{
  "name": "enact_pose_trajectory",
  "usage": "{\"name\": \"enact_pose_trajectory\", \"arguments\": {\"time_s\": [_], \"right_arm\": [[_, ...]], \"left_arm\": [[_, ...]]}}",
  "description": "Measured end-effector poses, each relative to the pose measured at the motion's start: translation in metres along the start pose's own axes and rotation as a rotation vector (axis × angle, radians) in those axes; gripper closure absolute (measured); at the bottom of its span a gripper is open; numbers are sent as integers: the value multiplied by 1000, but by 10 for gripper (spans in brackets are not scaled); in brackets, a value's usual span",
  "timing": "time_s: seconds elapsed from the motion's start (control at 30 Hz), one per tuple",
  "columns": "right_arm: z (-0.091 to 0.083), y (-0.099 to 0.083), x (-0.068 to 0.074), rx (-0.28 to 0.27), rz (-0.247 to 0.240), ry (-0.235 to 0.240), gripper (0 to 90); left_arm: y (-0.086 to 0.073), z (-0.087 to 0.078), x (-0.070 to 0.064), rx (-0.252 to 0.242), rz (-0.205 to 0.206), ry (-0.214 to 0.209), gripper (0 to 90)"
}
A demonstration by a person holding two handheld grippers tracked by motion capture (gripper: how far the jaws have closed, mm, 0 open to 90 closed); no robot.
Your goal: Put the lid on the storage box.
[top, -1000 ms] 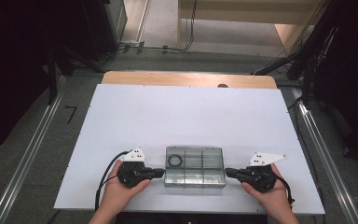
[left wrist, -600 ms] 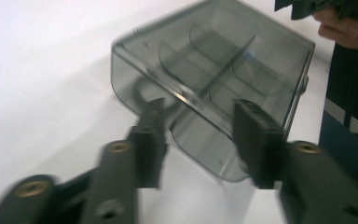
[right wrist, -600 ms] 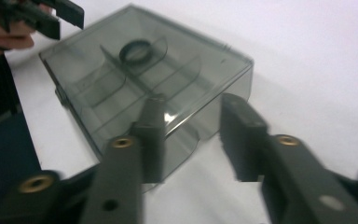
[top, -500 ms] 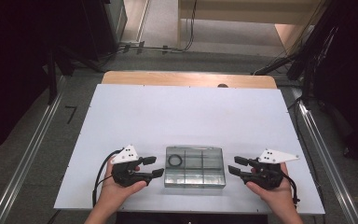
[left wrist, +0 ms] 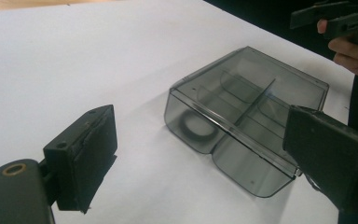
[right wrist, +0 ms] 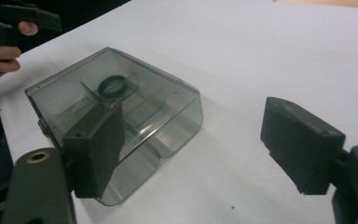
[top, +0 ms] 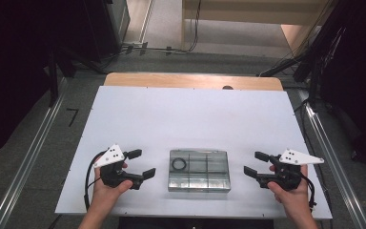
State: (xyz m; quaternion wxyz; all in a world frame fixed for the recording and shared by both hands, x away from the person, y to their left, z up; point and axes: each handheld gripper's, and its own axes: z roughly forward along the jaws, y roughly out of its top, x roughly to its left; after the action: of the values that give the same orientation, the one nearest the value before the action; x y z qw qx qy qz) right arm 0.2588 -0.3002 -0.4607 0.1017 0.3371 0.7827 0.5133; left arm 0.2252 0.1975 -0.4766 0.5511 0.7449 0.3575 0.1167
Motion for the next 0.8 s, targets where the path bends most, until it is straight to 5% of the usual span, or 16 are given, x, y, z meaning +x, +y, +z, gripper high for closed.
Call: {"name": "enact_pose_trajectory", "arguments": {"time_s": [0.8], "right_arm": [[-28, -10, -37, -55, 54, -101, 89]], "left_arm": [[-12, -34, 33, -73, -29, 59, 0]]}}
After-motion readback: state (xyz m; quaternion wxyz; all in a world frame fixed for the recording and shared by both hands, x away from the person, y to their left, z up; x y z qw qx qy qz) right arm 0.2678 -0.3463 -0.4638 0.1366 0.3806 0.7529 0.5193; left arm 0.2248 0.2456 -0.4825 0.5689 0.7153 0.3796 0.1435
